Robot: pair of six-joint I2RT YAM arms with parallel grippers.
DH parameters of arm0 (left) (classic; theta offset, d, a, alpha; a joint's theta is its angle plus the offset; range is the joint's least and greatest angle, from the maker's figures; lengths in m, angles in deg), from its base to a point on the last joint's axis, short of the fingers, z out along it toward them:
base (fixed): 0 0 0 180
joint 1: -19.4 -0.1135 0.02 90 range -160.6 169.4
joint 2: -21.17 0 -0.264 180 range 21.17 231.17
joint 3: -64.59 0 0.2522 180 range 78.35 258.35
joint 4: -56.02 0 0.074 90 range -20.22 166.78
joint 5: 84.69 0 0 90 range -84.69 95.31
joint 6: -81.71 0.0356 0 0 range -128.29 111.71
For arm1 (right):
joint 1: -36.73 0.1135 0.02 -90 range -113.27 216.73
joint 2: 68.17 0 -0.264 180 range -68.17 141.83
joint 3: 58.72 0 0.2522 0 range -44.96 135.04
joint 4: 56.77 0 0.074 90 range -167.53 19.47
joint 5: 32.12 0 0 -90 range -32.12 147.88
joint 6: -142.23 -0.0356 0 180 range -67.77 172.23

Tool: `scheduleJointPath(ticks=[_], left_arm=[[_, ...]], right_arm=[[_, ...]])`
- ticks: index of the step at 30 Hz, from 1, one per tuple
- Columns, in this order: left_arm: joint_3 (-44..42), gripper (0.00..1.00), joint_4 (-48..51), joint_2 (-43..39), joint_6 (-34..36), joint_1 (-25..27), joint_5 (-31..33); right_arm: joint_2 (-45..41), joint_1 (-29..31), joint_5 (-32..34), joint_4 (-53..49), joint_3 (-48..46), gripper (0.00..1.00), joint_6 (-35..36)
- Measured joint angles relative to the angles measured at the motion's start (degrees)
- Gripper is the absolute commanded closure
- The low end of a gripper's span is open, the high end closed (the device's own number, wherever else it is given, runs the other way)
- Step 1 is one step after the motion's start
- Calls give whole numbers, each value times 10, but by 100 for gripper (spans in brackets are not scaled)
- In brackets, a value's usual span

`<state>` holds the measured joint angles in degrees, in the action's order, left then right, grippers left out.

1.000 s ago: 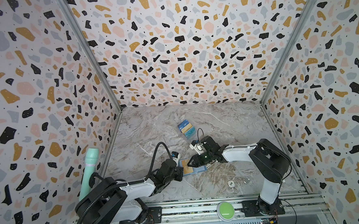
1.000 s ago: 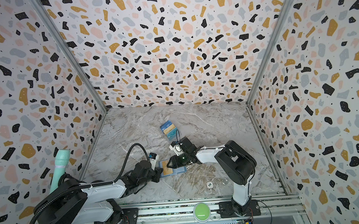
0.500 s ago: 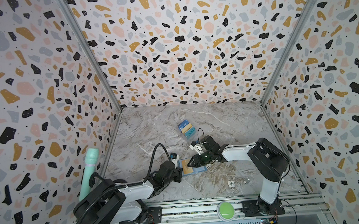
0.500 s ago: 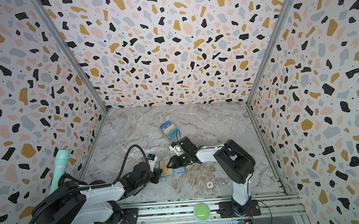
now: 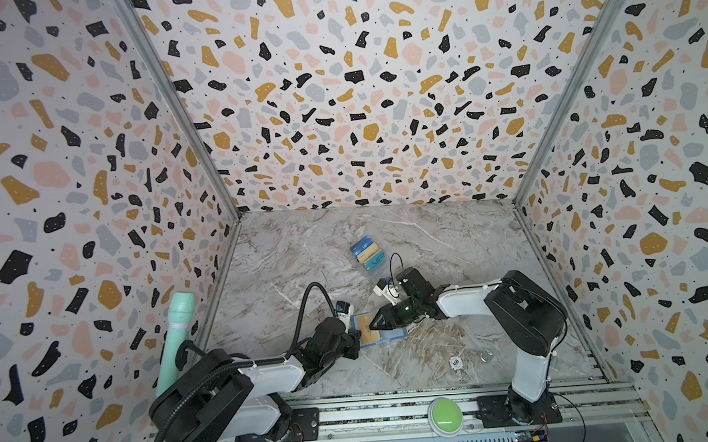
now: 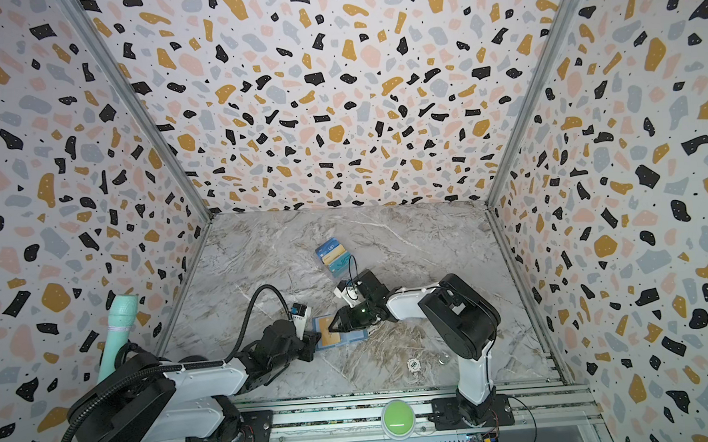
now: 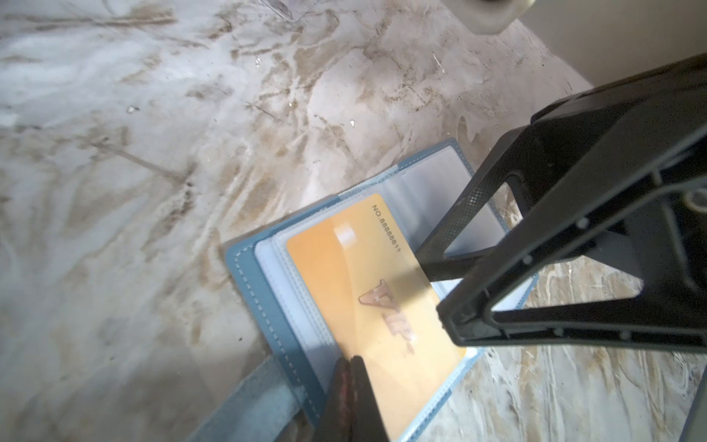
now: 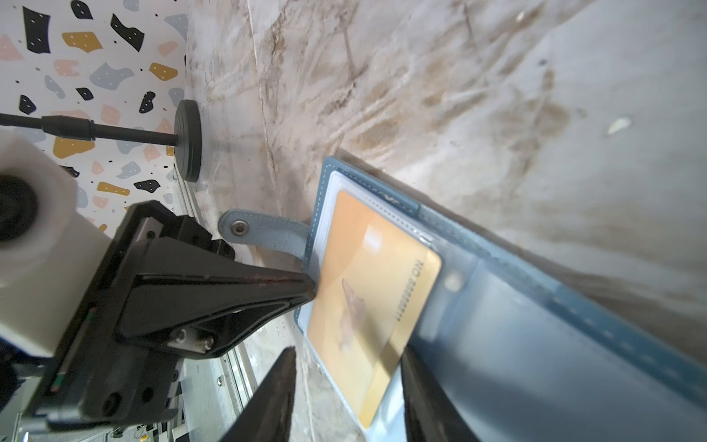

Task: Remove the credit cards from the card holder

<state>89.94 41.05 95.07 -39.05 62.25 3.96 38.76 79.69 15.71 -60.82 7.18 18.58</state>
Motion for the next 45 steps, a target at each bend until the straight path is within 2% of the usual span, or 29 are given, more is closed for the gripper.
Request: scheduleJointPath(ticks=[9, 24, 45], left_arm=[[-7, 100, -15, 2, 0, 0, 0], [-16, 100, -38, 7, -2, 0, 0], [-20, 100, -55, 14, -4, 0, -1]], right_arm=[[6, -15, -33, 49, -14, 54, -38], [7, -18, -4, 55, -15, 53, -68], [34, -31, -73, 121, -25, 55, -92]])
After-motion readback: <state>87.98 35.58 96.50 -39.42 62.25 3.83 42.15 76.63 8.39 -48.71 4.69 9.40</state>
